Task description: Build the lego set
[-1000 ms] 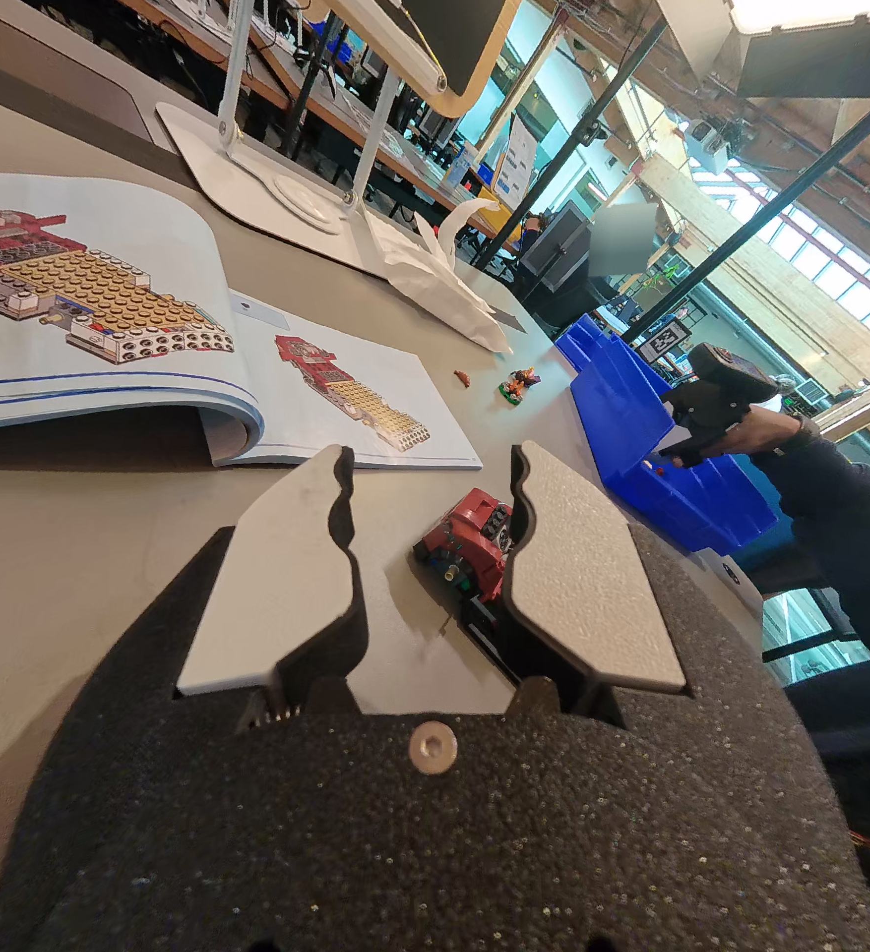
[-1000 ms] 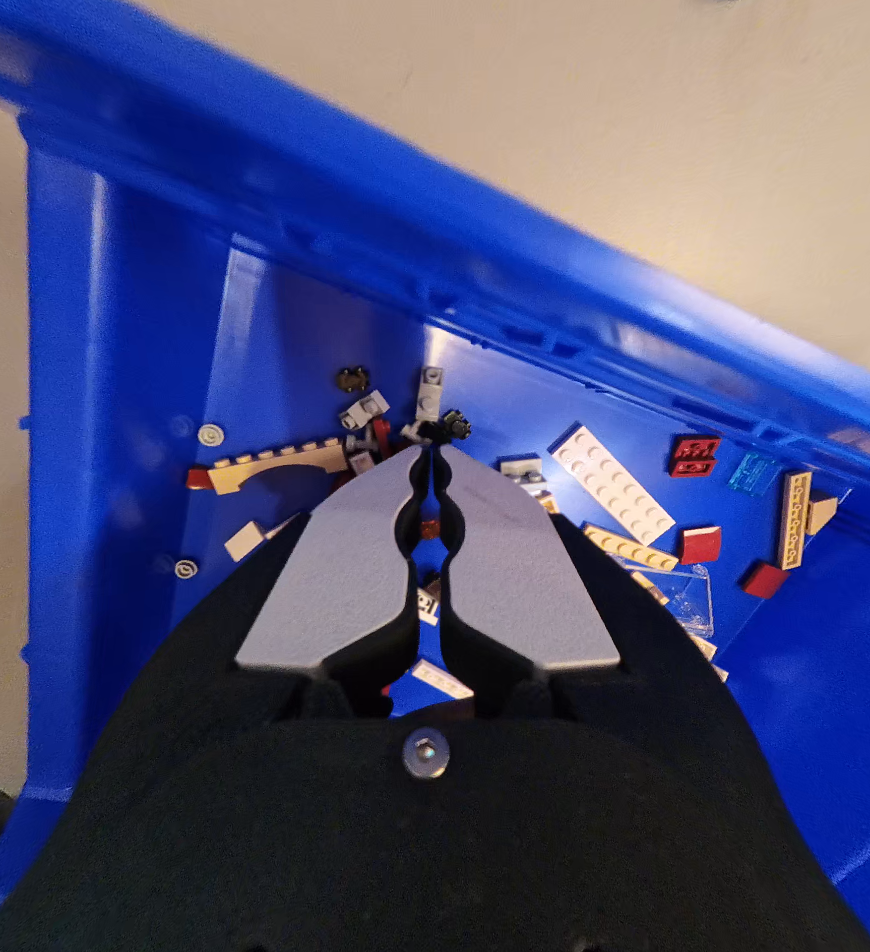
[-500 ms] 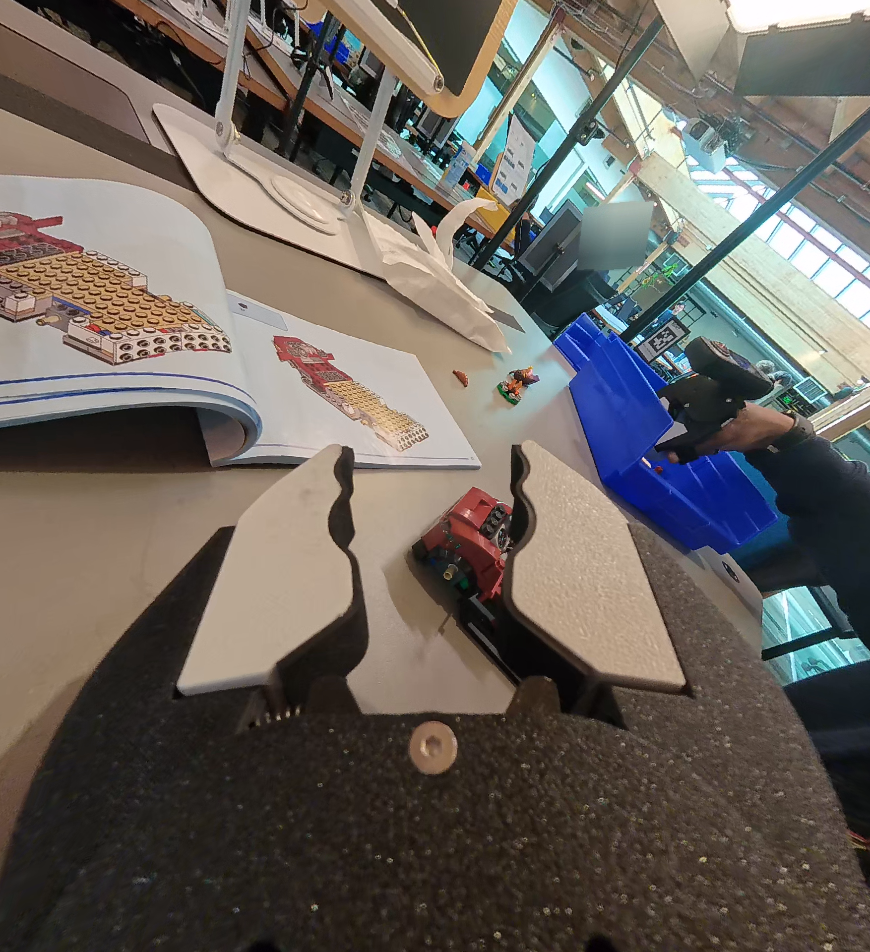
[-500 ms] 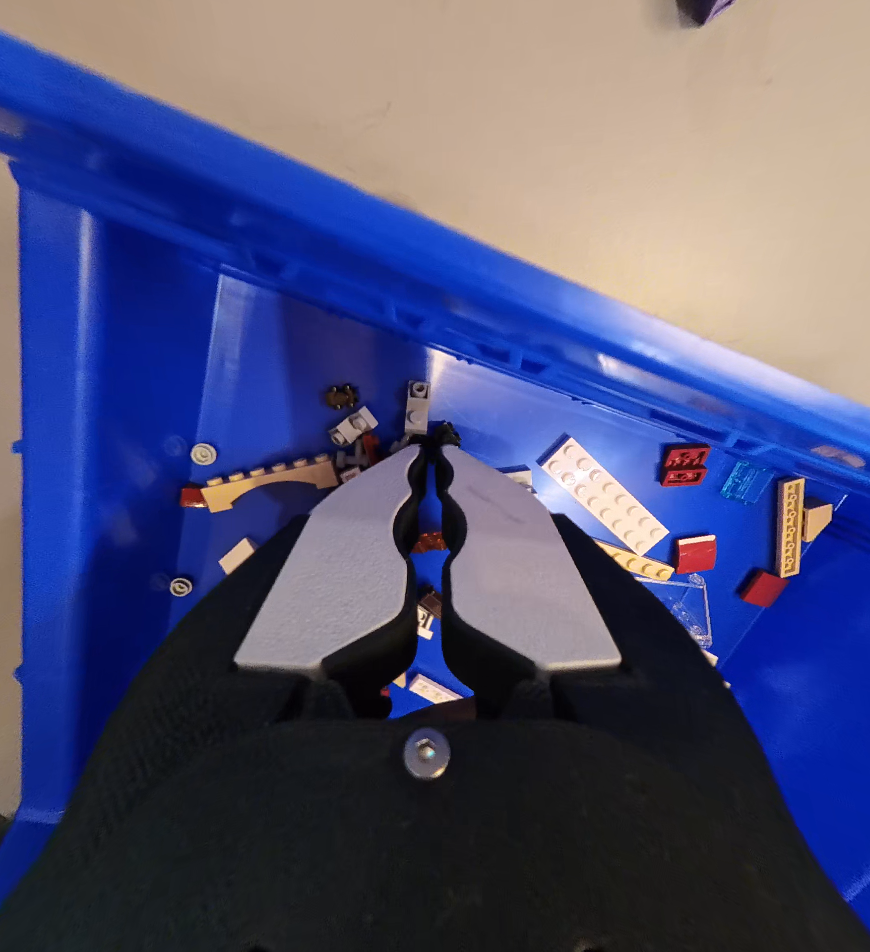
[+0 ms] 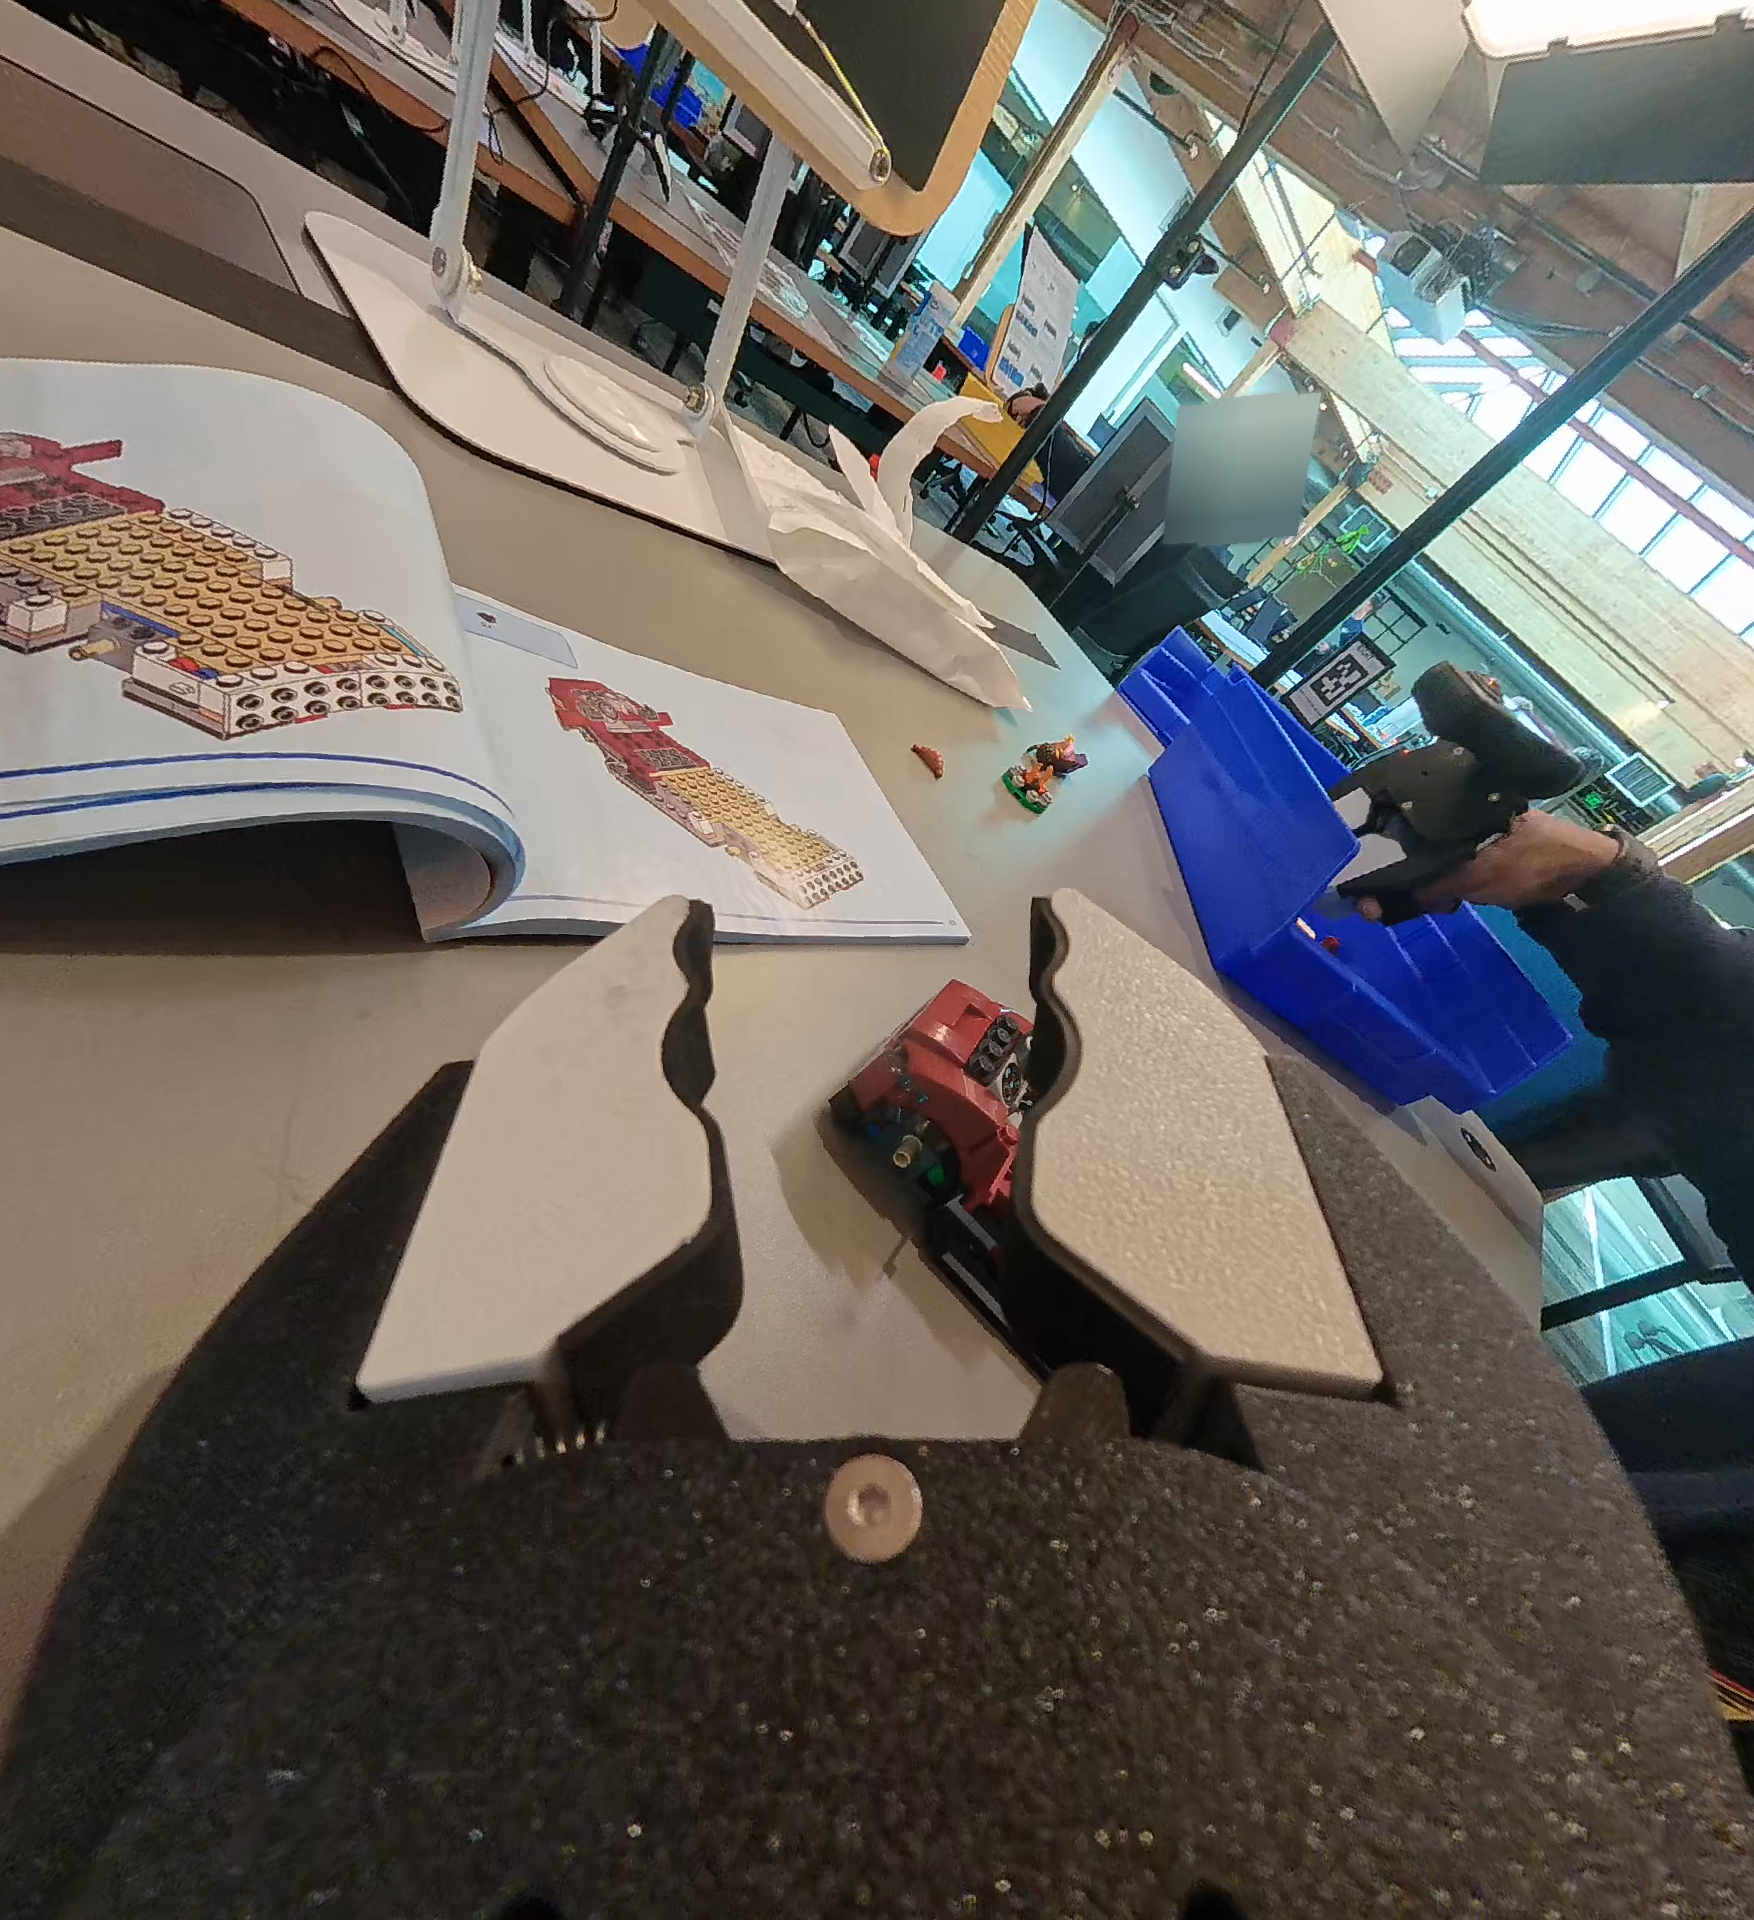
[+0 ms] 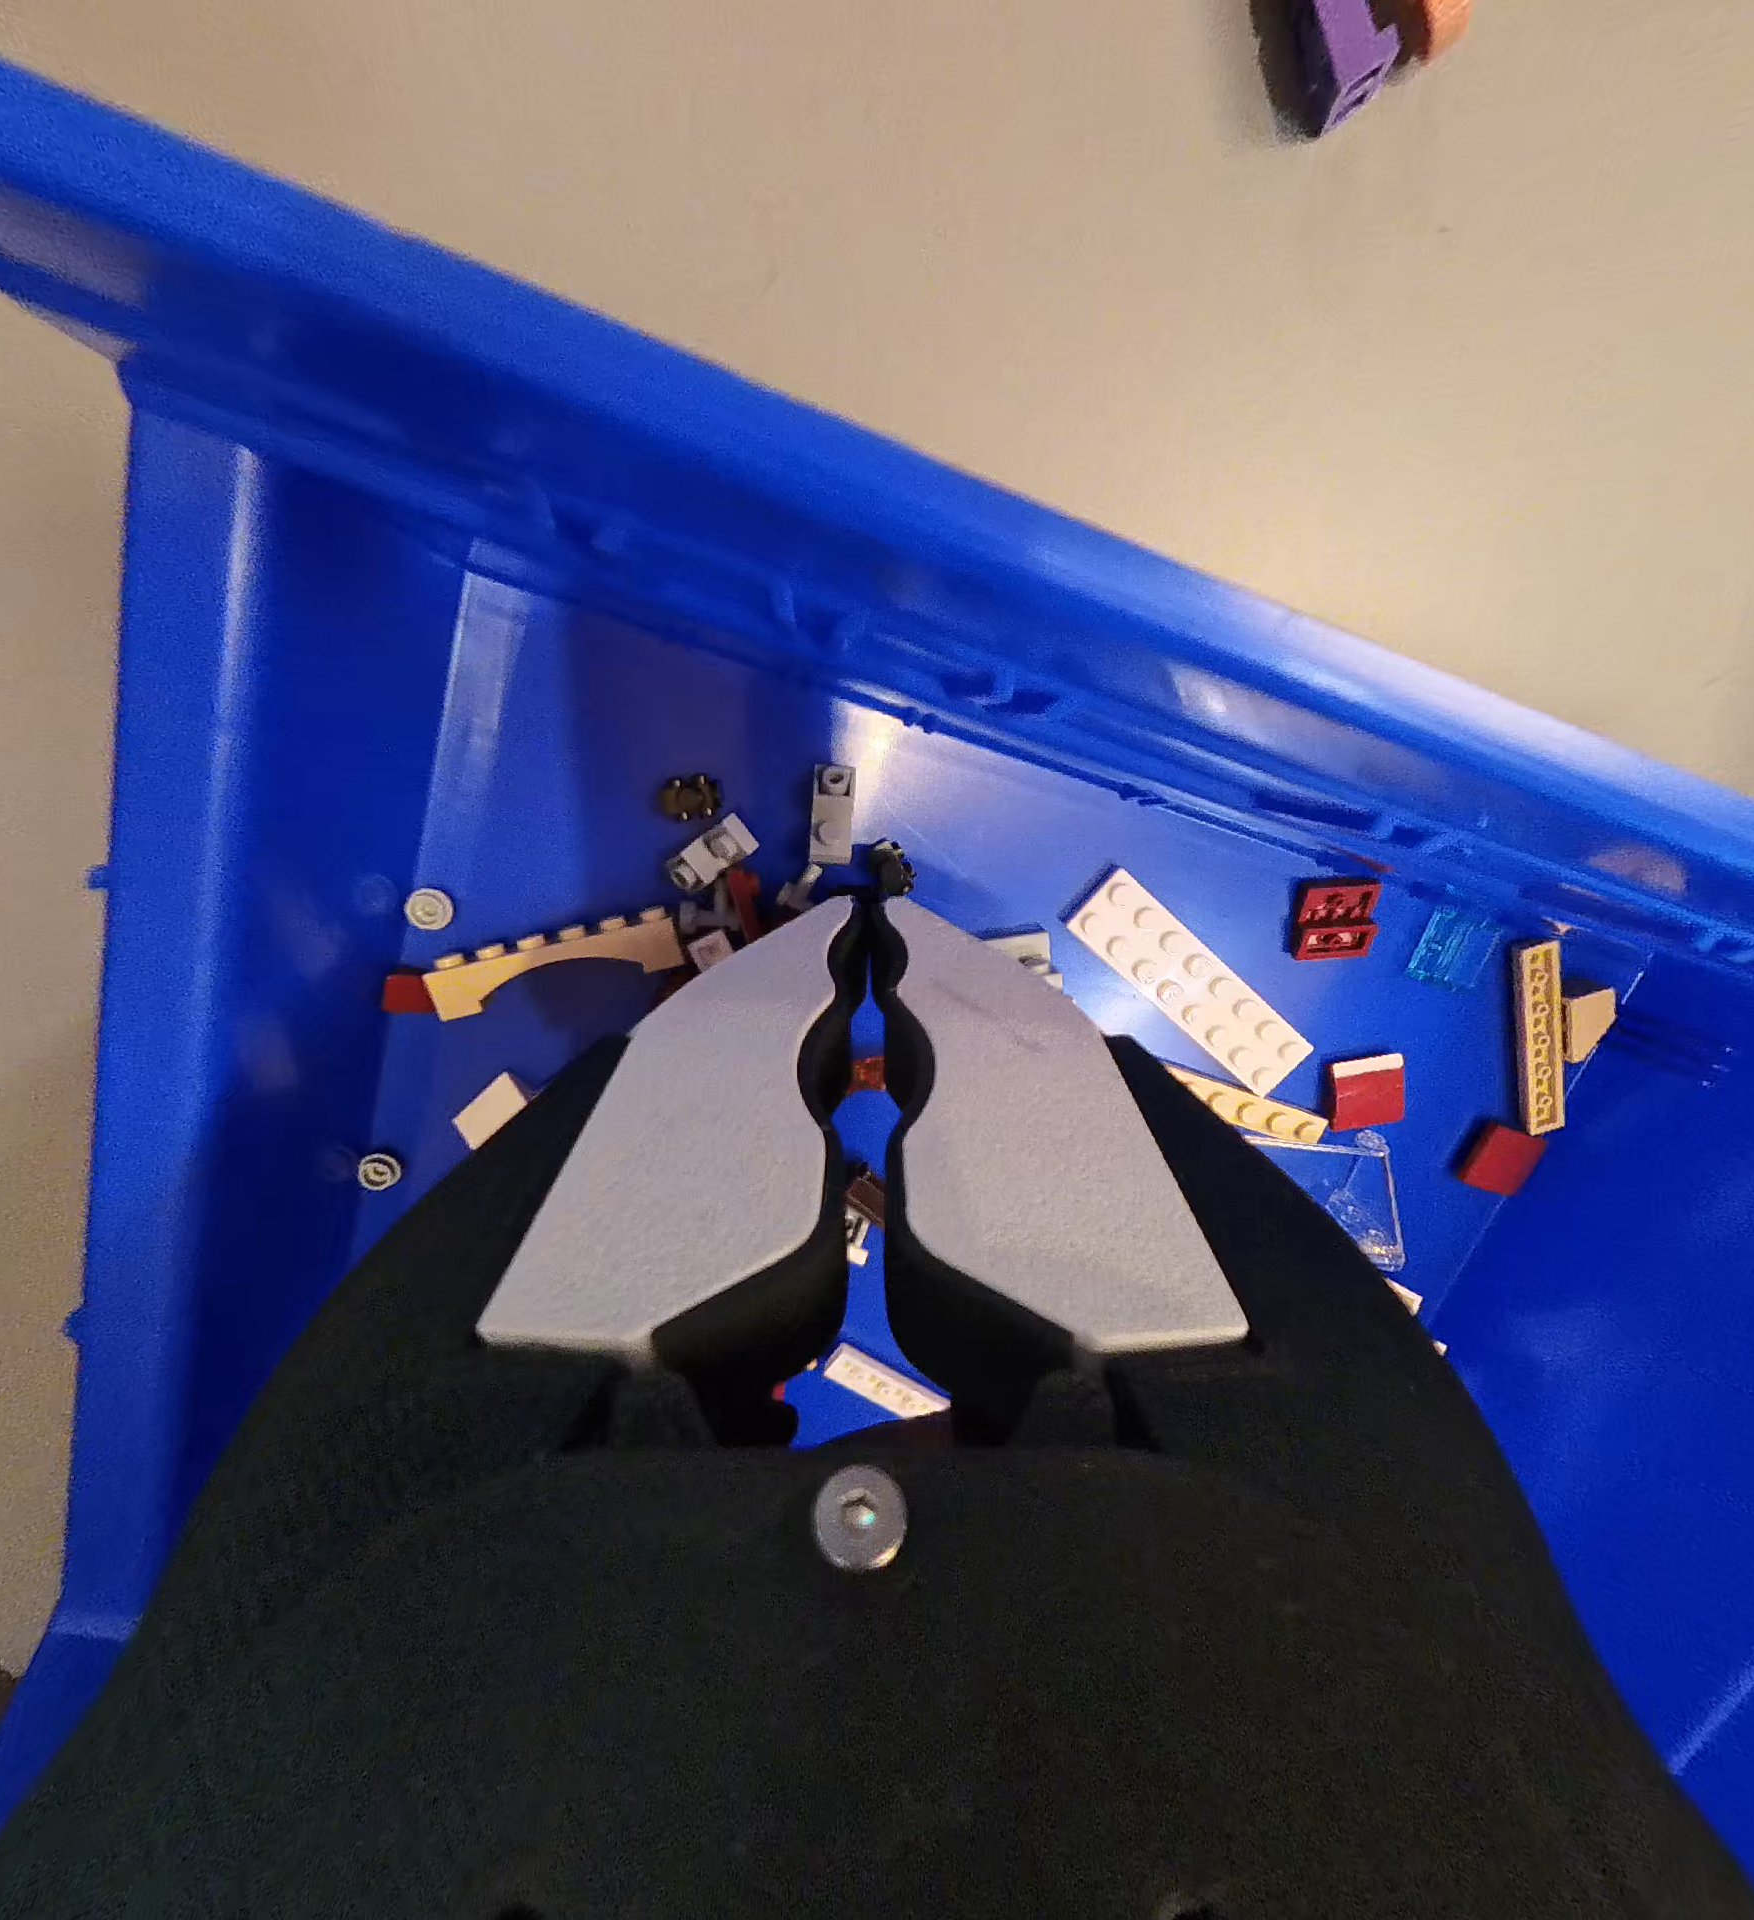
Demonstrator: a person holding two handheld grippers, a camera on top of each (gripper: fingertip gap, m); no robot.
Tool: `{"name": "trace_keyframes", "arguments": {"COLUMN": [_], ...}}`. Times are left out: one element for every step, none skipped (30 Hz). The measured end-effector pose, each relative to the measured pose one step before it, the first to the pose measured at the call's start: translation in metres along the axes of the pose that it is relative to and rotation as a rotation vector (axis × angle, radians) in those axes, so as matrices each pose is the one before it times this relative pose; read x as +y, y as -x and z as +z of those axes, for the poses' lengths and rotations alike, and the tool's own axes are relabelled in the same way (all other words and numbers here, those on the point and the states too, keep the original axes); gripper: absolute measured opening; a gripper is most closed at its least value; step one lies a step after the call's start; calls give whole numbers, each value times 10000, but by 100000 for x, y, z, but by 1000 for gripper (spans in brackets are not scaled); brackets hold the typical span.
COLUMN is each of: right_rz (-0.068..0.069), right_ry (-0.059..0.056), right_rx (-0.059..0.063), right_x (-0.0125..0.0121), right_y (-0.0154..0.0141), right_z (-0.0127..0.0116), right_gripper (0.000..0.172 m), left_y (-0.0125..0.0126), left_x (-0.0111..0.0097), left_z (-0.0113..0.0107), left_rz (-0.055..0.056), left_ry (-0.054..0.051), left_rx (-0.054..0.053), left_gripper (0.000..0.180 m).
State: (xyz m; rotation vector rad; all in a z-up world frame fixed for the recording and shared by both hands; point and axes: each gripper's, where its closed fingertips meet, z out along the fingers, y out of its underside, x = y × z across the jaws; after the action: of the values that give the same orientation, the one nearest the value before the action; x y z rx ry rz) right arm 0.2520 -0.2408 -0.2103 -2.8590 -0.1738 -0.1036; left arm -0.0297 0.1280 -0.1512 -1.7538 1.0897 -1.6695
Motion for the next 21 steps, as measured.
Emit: {"name": "trace_keyframes", "arguments": {"right_rz": [-3, -35, -29, 4, 9, 12, 10, 16, 56, 88, 92, 119, 115, 96, 72, -72, -182, -121, -40, -49, -89], "right_ry": [-60, -48, -83, -94, -141, -229, -323, -411, -465, -495, -483, -421, -362, -316, -157, -8, -28, -7, 91, 98, 30], "right_rx": [-17, -2, 6, -21, -25, -8, -22, -35, -36, -62, -67, -35, -113, -266, -316, -165, -4, -94, -62, 217, 434], "right_x": [-59, -43, -108, -128, -212, -370, -552, -749, -938, -1093, -1162, -1101, -1003, -859, -565, -321, -292, -192, 18, 115, 108], "right_y": [41, 52, 49, 104, 153, 230, 373, 587, 768, 1046, 1274, 1412, 1650, 1914, 1945, 1660, 1338, 1288, 985, 382, -49], "right_z": [-173, -155, -189, -263, -407, -574, -760, -898, -942, -880, -707, -450, -141, 182, 553, 870, 1102, 1287, 1397, 1337, 1088], "right_gripper": [0, 0, 0, 0, 0, 0, 0, 0, 0, 0, 0, 0, 0, 0, 0, 0, 0, 0, 0, 0, 0], "left_y": [4, 3, -3, -2, 7, -7, -1, -1, -5, 0, 7, 2, 10, 2, -4, -9, -1, -13, -1, -20, -20], "left_x": [5, 10, 0, -1, 2, -8, -19, -20, -18, -5, -7, 26, 55, 56, 57, 47, 21, 11, -8, -22, -46], "left_z": [14, 9, 0, 0, -9, -4, -20, -28, -21, -22, -1, 25, 45, 52, 51, 43, 22, 7, -13, -32, -49], "left_rz": [3, -3, -3, -2, -2, -4, -2, -3, -9, -11, -5, 2, 6, 10, 11, 7, 1, -1, 7, 12, 14], "left_ry": [7, 3, 0, -1, -2, -8, -15, -17, -15, -10, -1, 22, 39, 44, 45, 39, 23, 6, -10, -23, -42], "left_rx": [-1, 1, 0, 0, 3, 3, 4, 3, 4, 3, -2, -5, -9, -11, -5, 2, 3, 4, 3, -2, 4], "left_gripper": [59, 59, 59, 59, 59, 59, 59, 59, 59, 59, 59, 59, 59, 59, 59, 59, 59, 59, 59, 59, 59]}}
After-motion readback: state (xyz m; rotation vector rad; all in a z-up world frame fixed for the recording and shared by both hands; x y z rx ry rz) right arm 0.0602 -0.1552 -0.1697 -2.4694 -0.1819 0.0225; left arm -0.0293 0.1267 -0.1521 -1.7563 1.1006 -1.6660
